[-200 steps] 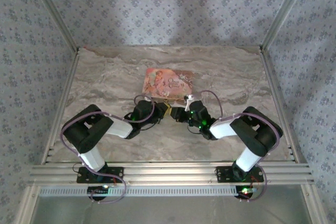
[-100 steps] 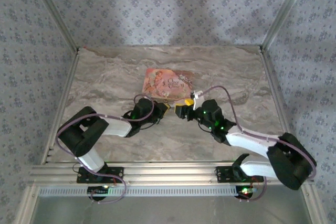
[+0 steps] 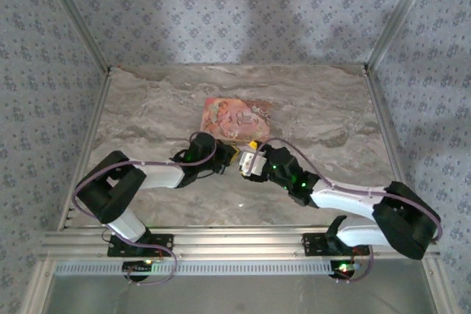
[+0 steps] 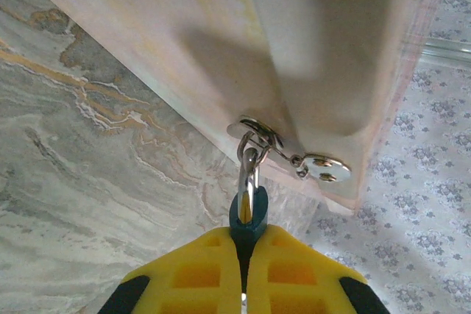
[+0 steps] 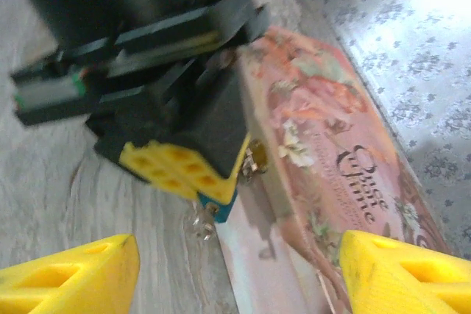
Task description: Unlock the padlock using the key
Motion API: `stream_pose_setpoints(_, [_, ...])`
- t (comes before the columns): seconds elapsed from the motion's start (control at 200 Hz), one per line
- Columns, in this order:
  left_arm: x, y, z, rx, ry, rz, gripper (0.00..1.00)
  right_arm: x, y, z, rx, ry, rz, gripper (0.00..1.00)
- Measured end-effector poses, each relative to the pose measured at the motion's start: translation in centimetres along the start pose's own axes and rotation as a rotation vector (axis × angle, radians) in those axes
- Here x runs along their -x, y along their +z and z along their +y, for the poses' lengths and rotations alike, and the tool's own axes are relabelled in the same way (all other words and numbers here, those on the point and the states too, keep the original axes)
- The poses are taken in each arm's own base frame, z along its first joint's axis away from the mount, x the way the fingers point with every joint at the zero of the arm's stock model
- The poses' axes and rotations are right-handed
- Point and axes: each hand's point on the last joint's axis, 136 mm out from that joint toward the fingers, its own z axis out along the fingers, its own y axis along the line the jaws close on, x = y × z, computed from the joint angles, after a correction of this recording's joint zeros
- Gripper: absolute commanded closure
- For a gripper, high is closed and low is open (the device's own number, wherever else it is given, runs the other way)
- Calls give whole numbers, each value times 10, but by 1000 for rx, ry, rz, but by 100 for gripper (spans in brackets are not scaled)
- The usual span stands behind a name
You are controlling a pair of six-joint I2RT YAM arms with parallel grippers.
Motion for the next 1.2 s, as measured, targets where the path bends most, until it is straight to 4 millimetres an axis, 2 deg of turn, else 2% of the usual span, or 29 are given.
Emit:
stream_pose_setpoints(0.11, [-1,0,0,1,-9,8,100,-15,10,13,36,-60,45,28])
stream_pose_setpoints(0.26, [-3,0,0,2,-16,16,100,-29,24,26,69,-87,79,43])
stream_pose_setpoints(0.34, [-3,0,0,3,-19,19,100,-31,29,29,75,-87,87,47])
stream_pose_setpoints(0.555, [-3,0,0,2,-20,20,100,-27,40,25,52,-80,71,60])
stream_pose_setpoints(0.784, [-4,0,0,2,-27,22,100,-30,48,22,12,-60,73,78])
stream_pose_setpoints(1.094, [-1,-1,-2,-6,-47,17,100,-28,49,11,-44,-28,72,100])
stream_pose_setpoints(1.199, [-1,-1,-2,-8,-54,17,100,-29,50,10,-51,-17,73,100])
